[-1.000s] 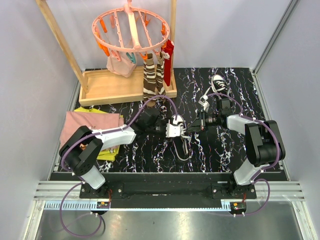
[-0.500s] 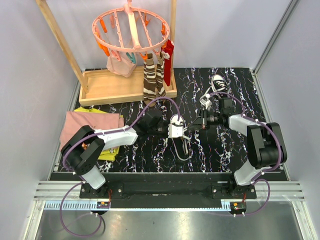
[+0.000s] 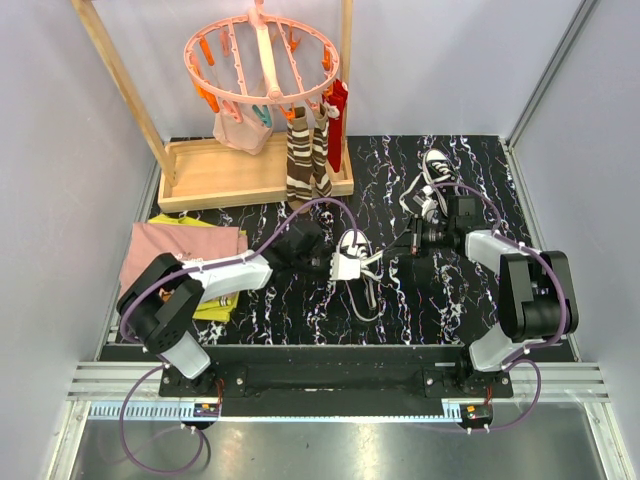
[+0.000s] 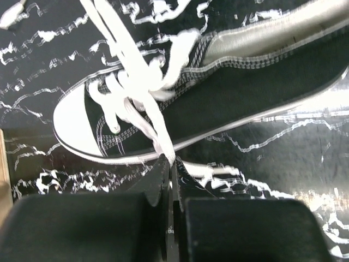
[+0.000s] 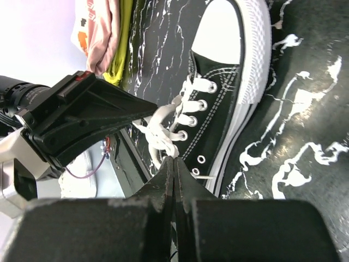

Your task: Tie the shoes

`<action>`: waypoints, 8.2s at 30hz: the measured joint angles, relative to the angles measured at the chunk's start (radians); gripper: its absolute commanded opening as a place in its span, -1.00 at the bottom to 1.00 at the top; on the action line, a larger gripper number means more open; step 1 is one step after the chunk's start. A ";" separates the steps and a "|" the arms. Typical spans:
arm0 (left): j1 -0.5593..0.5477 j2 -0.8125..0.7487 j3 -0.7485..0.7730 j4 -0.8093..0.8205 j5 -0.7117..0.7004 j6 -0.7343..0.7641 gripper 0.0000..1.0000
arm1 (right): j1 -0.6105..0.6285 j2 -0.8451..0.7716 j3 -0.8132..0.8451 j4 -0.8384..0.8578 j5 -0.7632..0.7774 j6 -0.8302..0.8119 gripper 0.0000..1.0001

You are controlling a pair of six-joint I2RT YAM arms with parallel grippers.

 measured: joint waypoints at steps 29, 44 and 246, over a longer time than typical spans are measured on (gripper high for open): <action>0.050 -0.025 -0.002 -0.199 0.023 0.180 -1.00 | -0.117 -0.055 -0.022 -0.108 0.098 -0.076 -1.00; 0.081 0.049 0.087 -0.174 0.036 0.009 -0.03 | -0.036 0.007 0.038 -0.136 0.007 -0.086 0.28; 0.089 0.066 -0.074 0.281 0.111 -1.266 -1.00 | 0.066 0.101 -0.182 0.513 0.150 0.645 -1.00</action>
